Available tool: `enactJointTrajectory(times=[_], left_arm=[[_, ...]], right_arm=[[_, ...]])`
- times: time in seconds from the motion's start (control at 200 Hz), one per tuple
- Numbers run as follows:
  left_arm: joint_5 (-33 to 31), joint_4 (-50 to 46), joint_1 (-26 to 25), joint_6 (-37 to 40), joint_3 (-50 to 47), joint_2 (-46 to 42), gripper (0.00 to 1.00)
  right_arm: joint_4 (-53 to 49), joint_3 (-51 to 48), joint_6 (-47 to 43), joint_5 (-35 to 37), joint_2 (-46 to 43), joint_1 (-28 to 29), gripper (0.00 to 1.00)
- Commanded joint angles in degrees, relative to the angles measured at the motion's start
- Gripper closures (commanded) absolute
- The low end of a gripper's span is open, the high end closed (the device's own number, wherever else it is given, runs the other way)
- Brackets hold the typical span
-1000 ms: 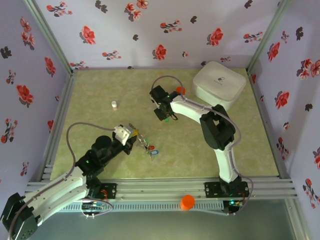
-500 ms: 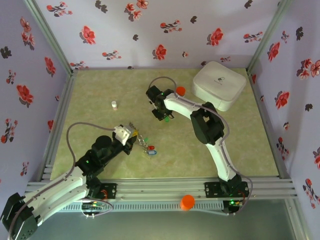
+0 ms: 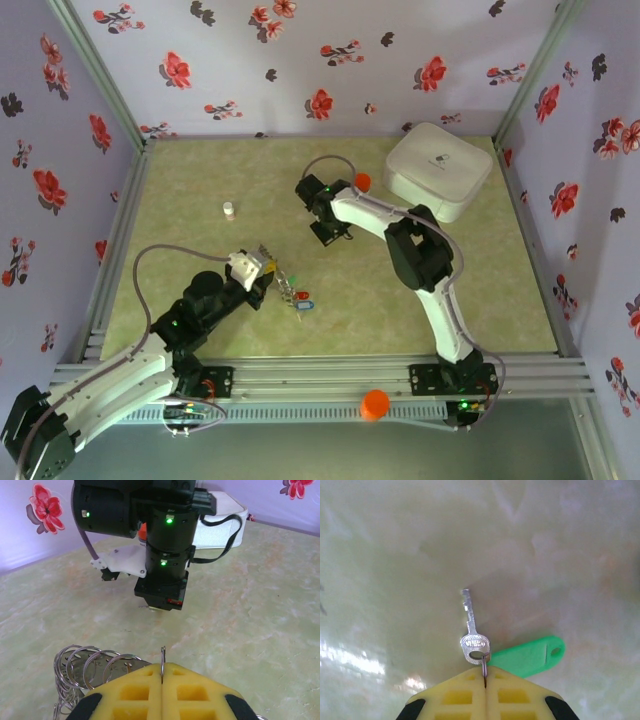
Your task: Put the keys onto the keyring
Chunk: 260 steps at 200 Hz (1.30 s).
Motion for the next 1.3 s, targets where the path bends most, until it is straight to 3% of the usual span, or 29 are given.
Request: enactJointTrajectory(times=[0.0, 0.495, 0.71, 0.92, 1.295], left_arm=[[0.88, 1.34, -0.32, -0.45, 1.93, -0.85, 1.0], [3.96, 5.81, -0.32, 0.56, 2.46, 5.95, 1.0], [8.76, 11.45, -0.45, -0.95, 4.23, 9.64, 1.0], [8.99, 12.29, -0.58, -0.79, 4.53, 10.64, 1.0], [9.52, 12.41, -0.99, -0.32, 4.49, 10.41, 1.0]], right_arm=[[-0.23, -4.54, 1.21, -0.35, -6.85, 0.64, 1.0], [3.55, -35.57, 12.39, -9.93, -31.45, 7.01, 1.0], [5.6, -40.15, 14.83, -13.54, -33.02, 7.96, 1.0], [7.67, -41.19, 15.64, -16.96, -32.21, 7.95, 0.98], [8.63, -43.04, 15.91, -16.91, -31.2, 8.06, 0.92]])
